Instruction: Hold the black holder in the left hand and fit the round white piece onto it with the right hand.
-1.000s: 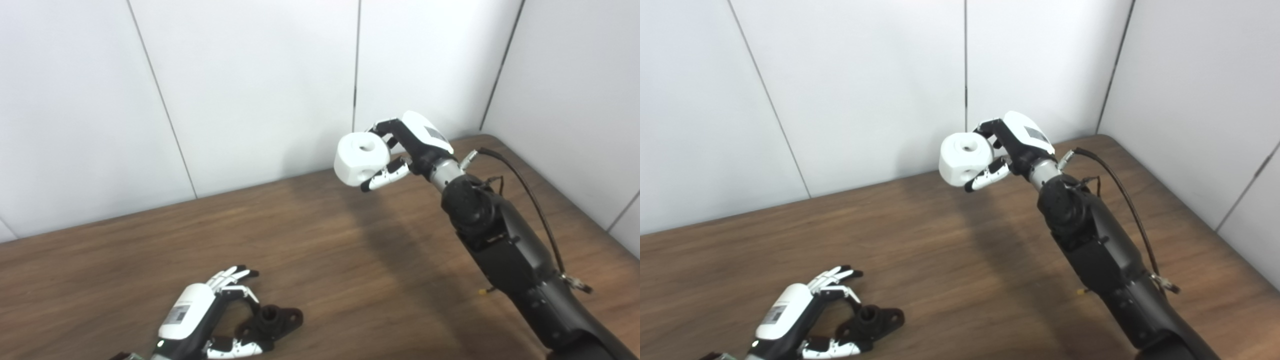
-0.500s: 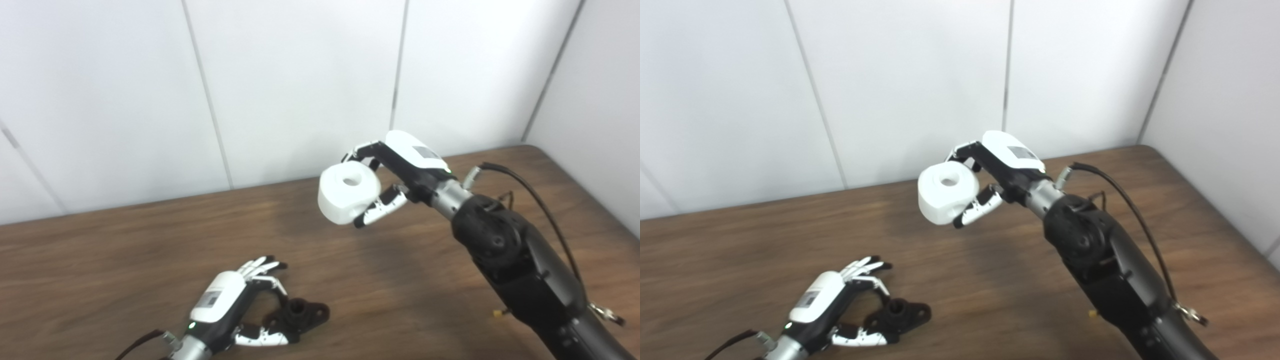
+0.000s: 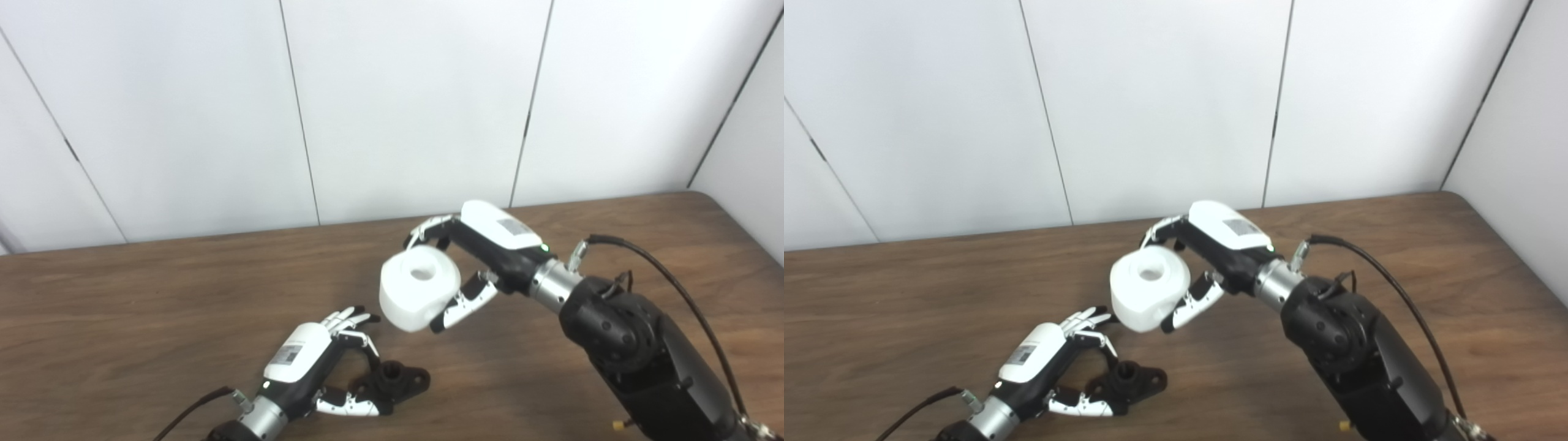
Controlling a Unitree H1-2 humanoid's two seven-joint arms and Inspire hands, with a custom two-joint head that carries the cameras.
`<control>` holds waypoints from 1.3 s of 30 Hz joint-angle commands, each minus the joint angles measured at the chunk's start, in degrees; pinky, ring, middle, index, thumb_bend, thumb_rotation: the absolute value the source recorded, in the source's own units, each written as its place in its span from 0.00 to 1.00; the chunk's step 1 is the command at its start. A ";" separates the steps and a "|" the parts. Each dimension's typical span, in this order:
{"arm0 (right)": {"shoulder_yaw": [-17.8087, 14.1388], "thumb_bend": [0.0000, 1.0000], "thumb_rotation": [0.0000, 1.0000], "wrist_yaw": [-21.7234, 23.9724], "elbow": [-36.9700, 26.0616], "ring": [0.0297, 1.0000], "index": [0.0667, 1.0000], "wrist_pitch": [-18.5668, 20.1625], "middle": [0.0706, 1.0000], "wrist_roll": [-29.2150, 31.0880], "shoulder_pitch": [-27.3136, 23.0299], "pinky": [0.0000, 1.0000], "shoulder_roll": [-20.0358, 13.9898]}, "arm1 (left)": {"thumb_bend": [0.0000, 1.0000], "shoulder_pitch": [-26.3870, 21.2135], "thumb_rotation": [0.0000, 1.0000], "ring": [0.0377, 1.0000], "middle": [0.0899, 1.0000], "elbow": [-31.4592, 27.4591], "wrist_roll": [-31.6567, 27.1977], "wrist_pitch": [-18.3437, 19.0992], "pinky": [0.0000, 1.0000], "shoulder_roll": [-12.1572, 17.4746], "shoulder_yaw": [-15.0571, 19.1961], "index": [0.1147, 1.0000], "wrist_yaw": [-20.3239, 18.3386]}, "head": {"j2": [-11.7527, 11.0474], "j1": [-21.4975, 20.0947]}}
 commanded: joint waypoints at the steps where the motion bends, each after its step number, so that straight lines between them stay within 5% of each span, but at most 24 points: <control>1: -0.14 0.52 0.13 -0.01 -1.40 0.74 0.44 -1.85 0.72 -0.08 -1.24 0.63 0.45 | 0.52 5.66 0.05 0.96 0.88 4.95 2.91 5.04 0.95 -0.90 -2.75 0.42 -3.26 | 0.25 0.12; 16: 2.74 0.52 0.13 1.98 1.42 0.78 0.44 -5.09 0.73 -1.30 1.90 0.70 0.93 | 0.52 5.49 0.05 0.97 0.88 3.96 2.61 6.23 0.97 -1.18 -3.07 0.42 -3.75 | 1.02 1.10; 29: 4.22 0.52 0.13 2.15 4.06 0.74 0.44 -8.51 0.72 -3.40 2.60 0.62 1.69 | 0.52 5.69 0.05 0.97 0.88 3.67 2.39 6.48 0.97 -1.34 -3.18 0.42 -3.45 | 1.52 1.51; 39: 5.19 0.52 0.13 2.39 6.19 0.75 0.44 -10.04 0.72 -4.36 2.47 0.65 2.42 | 0.52 5.95 0.05 0.96 0.88 2.91 2.58 6.95 0.96 -1.49 -3.42 0.42 -3.68 | 2.05 2.16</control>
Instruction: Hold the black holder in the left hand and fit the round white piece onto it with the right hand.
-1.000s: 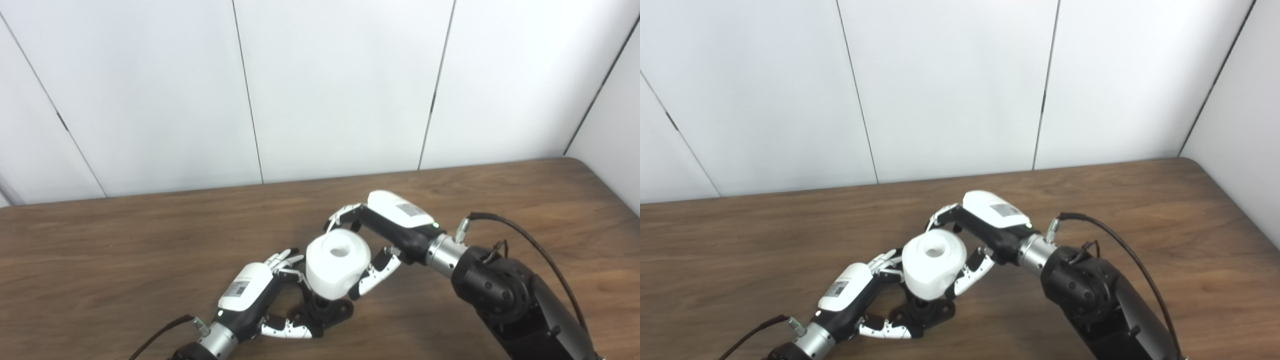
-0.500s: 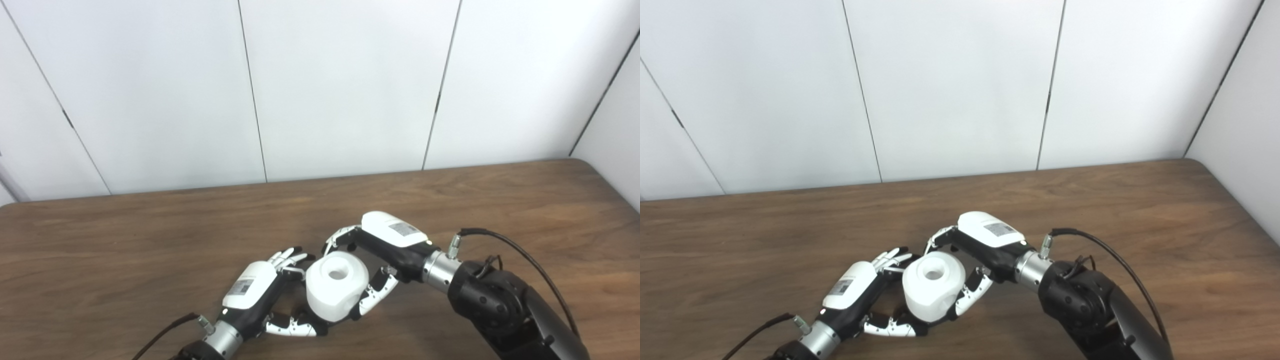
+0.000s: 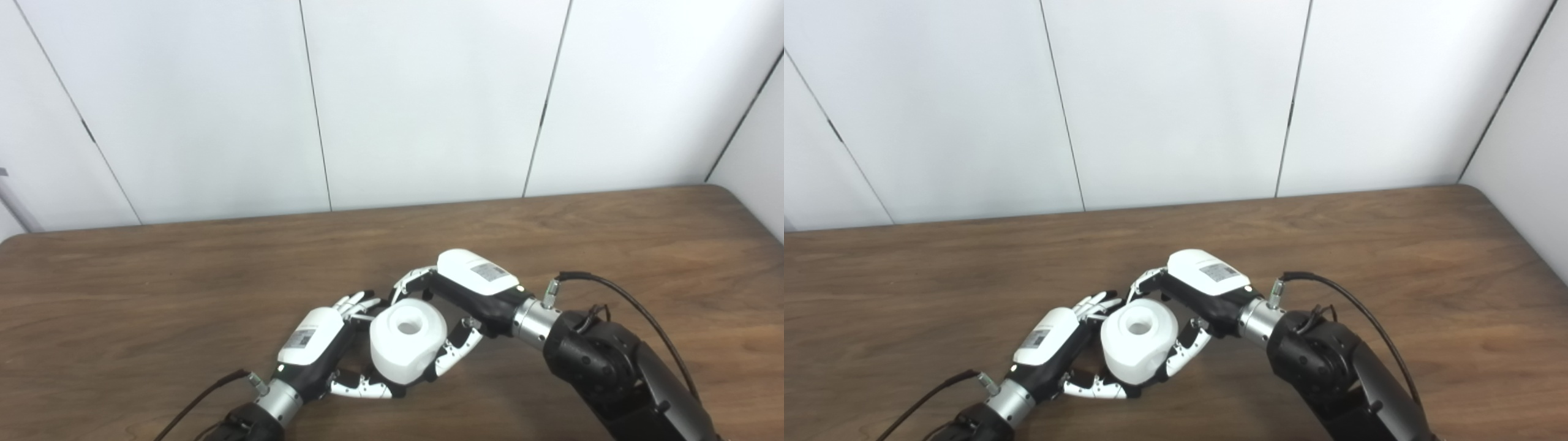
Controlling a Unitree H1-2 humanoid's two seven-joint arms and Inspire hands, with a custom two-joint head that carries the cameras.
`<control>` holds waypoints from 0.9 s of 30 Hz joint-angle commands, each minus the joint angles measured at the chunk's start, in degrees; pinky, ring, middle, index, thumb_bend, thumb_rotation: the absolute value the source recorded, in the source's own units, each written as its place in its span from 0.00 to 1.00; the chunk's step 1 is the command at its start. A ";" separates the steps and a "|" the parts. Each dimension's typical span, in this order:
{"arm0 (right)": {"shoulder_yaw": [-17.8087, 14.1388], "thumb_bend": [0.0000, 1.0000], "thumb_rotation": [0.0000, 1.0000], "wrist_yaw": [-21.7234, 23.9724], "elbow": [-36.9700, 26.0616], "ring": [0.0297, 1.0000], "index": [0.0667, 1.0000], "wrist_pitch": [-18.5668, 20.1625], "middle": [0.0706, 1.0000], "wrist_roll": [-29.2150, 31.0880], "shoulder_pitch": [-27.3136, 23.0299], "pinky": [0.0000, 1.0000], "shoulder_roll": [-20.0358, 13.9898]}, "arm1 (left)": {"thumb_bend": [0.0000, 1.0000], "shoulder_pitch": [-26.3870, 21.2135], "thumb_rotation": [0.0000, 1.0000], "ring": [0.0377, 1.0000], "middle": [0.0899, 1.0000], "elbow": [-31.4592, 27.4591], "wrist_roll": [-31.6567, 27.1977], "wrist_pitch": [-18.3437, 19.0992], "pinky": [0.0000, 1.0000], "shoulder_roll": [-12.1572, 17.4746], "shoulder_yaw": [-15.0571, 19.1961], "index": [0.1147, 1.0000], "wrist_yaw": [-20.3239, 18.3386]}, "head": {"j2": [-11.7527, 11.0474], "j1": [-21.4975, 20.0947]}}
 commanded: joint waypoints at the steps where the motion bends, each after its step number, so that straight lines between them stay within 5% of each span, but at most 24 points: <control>1: 0.62 0.52 0.13 0.28 0.75 0.75 0.44 -1.56 0.72 -0.74 -0.92 0.65 -0.16 | 0.52 5.48 0.05 0.96 0.88 4.04 2.74 3.88 0.96 -0.49 -3.15 0.42 -3.61 | 0.18 0.17; 22: 0.51 0.52 0.13 2.49 2.57 0.74 0.45 -1.39 0.72 -0.93 -2.24 0.64 -0.48 | 0.52 5.89 0.05 0.96 0.88 2.40 2.01 4.92 0.96 0.13 -2.99 0.42 -4.52 | 0.93 0.12; 23: 0.53 0.75 0.19 3.21 2.21 0.74 0.62 -0.72 0.75 -0.85 -2.32 0.63 -0.64 | 0.52 5.86 0.05 0.97 0.88 2.39 1.97 5.01 0.97 0.14 -2.99 0.42 -4.58 | 0.93 0.12; 27: 0.20 0.95 0.30 4.14 1.19 0.78 0.94 0.53 0.86 -1.21 -2.28 0.64 -0.76 | 0.52 5.71 0.05 0.96 0.88 2.68 1.80 4.84 0.97 0.21 -3.01 0.42 -4.45 | 0.90 0.18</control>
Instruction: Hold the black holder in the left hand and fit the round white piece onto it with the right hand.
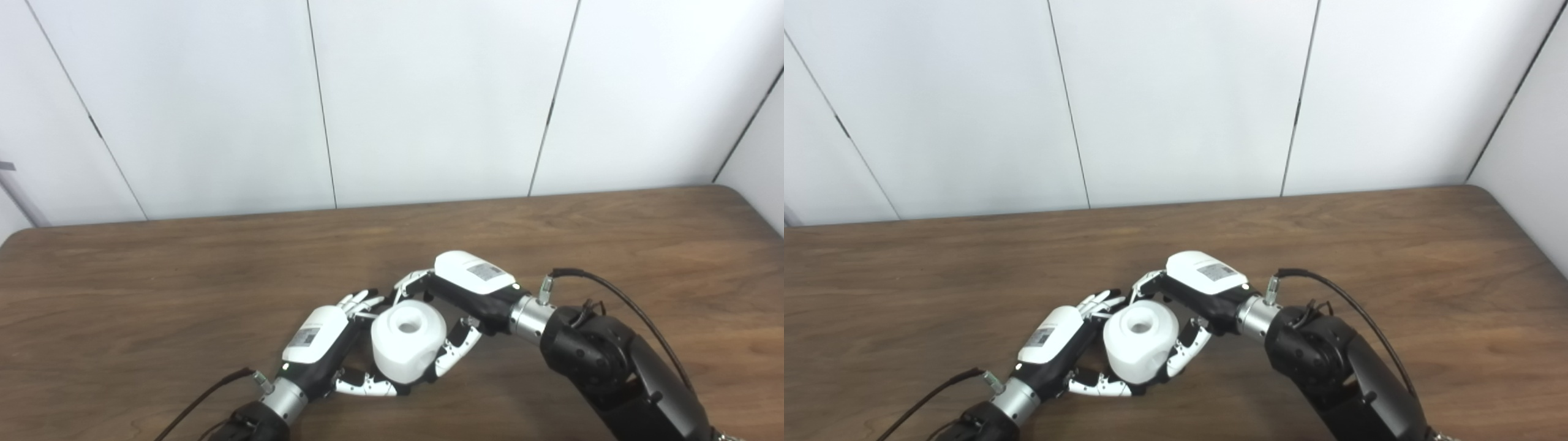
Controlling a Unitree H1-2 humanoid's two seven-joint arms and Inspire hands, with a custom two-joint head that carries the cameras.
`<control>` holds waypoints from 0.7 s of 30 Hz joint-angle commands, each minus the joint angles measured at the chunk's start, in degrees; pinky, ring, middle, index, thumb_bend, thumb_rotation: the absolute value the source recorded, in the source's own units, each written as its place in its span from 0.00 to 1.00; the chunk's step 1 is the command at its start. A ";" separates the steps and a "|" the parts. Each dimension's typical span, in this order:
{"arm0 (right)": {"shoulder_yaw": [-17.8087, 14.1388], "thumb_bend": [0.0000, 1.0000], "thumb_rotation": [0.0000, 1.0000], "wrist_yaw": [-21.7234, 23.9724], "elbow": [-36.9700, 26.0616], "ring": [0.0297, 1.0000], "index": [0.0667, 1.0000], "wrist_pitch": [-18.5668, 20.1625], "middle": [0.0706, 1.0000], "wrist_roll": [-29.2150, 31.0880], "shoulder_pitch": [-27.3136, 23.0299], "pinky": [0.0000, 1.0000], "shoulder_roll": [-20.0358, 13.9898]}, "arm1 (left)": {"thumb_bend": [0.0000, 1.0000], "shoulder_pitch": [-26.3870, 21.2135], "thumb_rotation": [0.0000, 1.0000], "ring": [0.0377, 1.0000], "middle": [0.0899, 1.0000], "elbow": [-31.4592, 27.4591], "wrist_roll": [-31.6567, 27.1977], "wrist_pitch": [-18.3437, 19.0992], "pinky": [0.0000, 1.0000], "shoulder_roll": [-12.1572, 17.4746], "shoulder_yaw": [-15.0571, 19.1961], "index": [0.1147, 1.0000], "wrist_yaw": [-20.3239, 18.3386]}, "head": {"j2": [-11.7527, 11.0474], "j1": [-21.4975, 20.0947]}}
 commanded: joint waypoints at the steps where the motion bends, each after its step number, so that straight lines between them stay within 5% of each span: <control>1: -0.68 0.97 0.31 0.05 -1.54 0.79 0.97 0.18 0.88 -0.17 -0.86 0.64 -0.69 | 0.52 5.01 0.05 0.96 0.88 4.18 1.74 2.99 0.97 0.26 -2.80 0.42 -4.32 | 0.01 -0.14; 10: -1.47 0.97 0.30 2.04 -3.11 0.82 1.00 2.95 0.93 -1.47 -1.25 0.67 -0.76 | 0.52 4.93 0.05 0.96 0.88 4.20 1.78 2.80 0.97 0.31 -2.90 0.42 -4.20 | 0.08 -0.27; 21: -3.60 0.98 0.28 0.67 -2.76 0.85 1.00 1.38 0.98 0.19 -0.62 0.68 -0.77 | 0.52 5.01 0.05 0.96 0.88 4.44 2.27 2.56 0.96 0.27 -3.18 0.42 -3.69 | 0.35 -0.20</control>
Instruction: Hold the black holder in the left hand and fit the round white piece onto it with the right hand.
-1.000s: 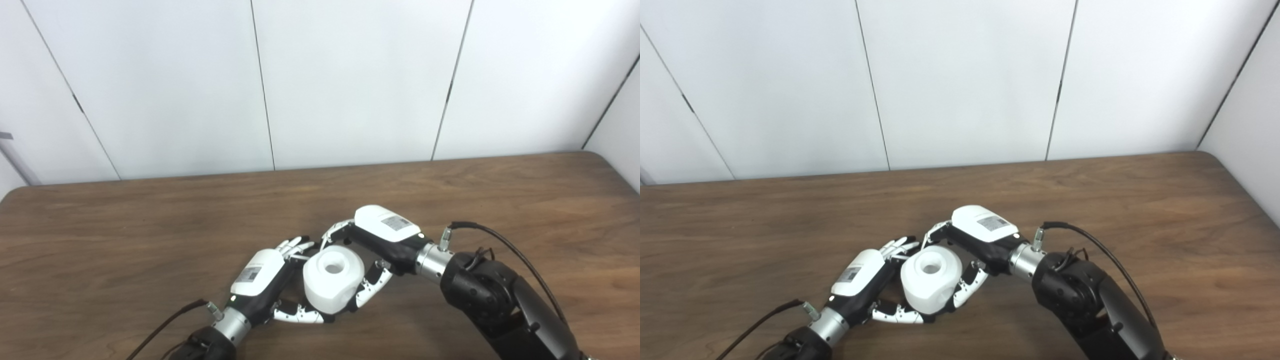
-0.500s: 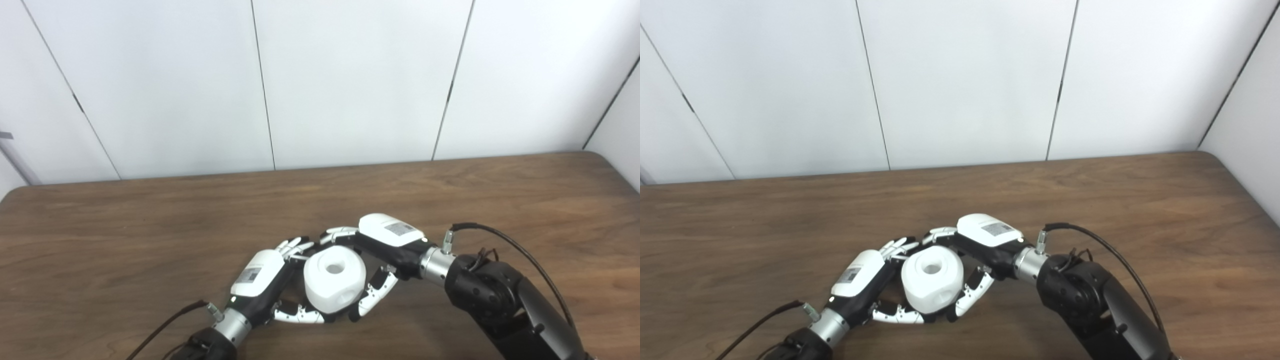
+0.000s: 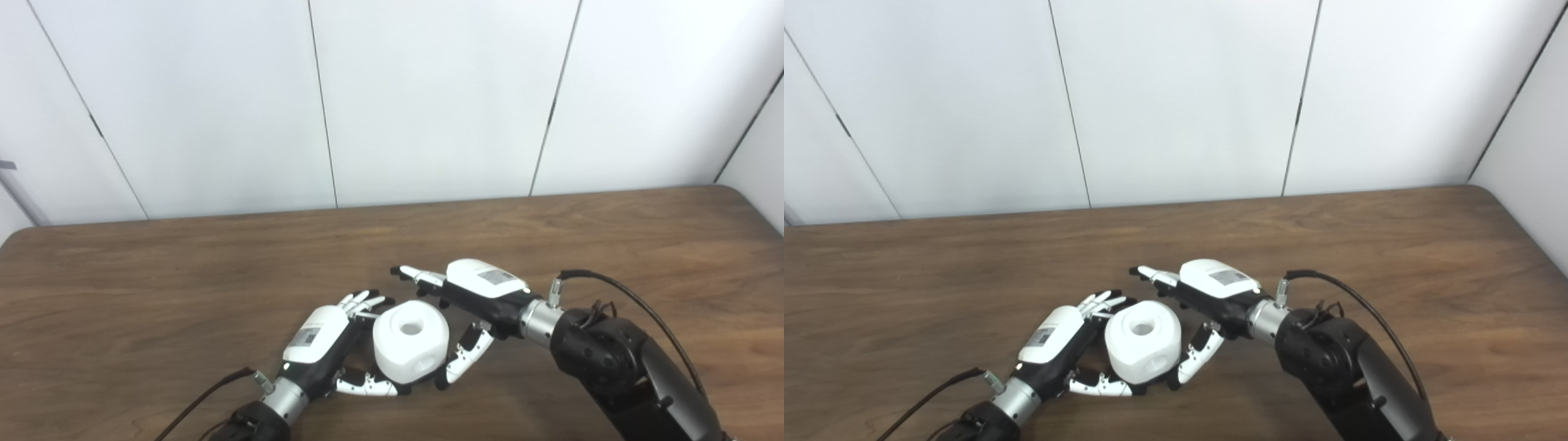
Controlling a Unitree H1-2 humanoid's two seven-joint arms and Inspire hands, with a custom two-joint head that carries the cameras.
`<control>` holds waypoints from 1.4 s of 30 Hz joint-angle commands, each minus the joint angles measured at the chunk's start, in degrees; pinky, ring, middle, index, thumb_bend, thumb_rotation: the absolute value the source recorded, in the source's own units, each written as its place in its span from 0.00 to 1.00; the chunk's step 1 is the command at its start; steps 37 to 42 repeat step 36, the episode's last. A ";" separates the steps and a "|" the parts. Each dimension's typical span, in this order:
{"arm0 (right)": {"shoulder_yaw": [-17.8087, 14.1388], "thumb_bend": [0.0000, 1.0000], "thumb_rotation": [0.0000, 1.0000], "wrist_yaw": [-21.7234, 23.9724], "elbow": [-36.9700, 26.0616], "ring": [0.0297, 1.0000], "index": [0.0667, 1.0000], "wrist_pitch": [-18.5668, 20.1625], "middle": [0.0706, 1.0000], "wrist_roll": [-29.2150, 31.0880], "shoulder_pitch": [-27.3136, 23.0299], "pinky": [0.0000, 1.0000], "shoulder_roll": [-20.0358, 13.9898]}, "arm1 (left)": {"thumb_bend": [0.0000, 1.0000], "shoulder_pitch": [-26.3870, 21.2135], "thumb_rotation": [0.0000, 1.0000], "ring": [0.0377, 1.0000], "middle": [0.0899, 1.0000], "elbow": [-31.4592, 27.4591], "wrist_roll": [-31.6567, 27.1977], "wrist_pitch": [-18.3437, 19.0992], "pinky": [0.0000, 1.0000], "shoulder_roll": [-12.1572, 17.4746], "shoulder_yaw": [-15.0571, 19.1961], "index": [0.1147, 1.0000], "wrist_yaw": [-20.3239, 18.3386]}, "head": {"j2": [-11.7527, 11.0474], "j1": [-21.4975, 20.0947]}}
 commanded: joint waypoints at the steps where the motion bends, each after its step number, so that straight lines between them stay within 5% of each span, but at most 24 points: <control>1: -1.55 0.98 0.28 -1.54 -1.47 0.86 1.00 -1.15 0.98 1.11 -1.54 0.69 -0.57 | 0.52 5.00 0.05 0.95 0.88 4.51 2.44 2.53 0.96 0.26 -3.09 0.42 -3.75 | 0.00 -0.02; 8: -2.17 0.93 0.12 4.99 -1.98 0.90 1.00 2.41 0.99 0.86 -3.01 0.70 -5.87 | 0.52 4.72 0.05 0.96 0.88 4.63 2.25 2.71 0.97 0.38 -2.92 0.42 -3.81 | -0.22 -0.13; 12: -4.41 0.84 0.01 1.24 -1.12 0.85 0.91 1.30 0.91 -0.19 -1.75 0.67 -7.46 | 0.52 4.65 0.05 0.96 0.88 4.57 1.89 2.73 0.97 0.55 -2.66 0.42 -3.90 | -0.39 -0.13; 15: -9.82 0.72 0.00 -6.96 0.07 0.77 0.81 -0.06 0.83 1.93 0.33 0.62 -4.66 | 0.52 4.53 0.05 0.96 0.88 4.77 1.72 2.42 0.97 0.71 -2.59 0.42 -3.69 | -0.43 -0.15; 19: -16.83 0.71 0.00 -16.94 3.19 0.70 0.75 -4.90 0.75 8.66 1.33 0.57 0.49 | 0.52 4.41 0.05 0.96 0.88 4.87 1.79 2.24 0.97 0.86 -2.56 0.42 -3.47 | -0.53 -0.18; 25: -23.70 0.70 0.02 -19.59 2.18 0.68 0.72 -1.34 0.75 23.55 1.80 0.55 8.27 | 0.52 4.32 0.05 0.96 0.88 5.11 1.81 2.27 0.97 0.85 -2.45 0.42 -3.27 | -0.79 0.61; 33: -22.70 0.68 0.01 -20.14 0.50 0.71 0.77 0.24 0.79 27.95 4.21 0.56 10.46 | 0.52 3.97 0.06 0.97 0.89 3.97 0.62 3.34 0.97 1.43 -2.41 0.42 -5.77 | -0.86 1.88; 34: -22.55 0.68 0.01 -20.38 0.58 0.71 0.77 0.05 0.79 27.84 4.39 0.57 10.52 | 0.75 3.76 0.18 0.98 0.92 2.86 0.34 4.81 0.98 1.92 -2.59 0.53 -7.95 | -0.89 2.14; 36: -22.31 0.68 0.01 -20.92 0.78 0.71 0.78 -0.28 0.80 27.65 4.72 0.57 10.67 | 0.92 3.30 0.30 1.00 0.97 0.55 -0.13 7.44 0.98 3.07 -2.65 0.73 -11.34 | -0.96 2.38; 42: -22.31 0.68 0.01 -20.92 0.78 0.71 0.78 -0.28 0.80 27.65 4.72 0.57 10.67 | 0.92 3.30 0.30 1.00 0.97 0.55 -0.13 7.44 0.98 3.07 -2.65 0.73 -11.34 | -0.96 2.38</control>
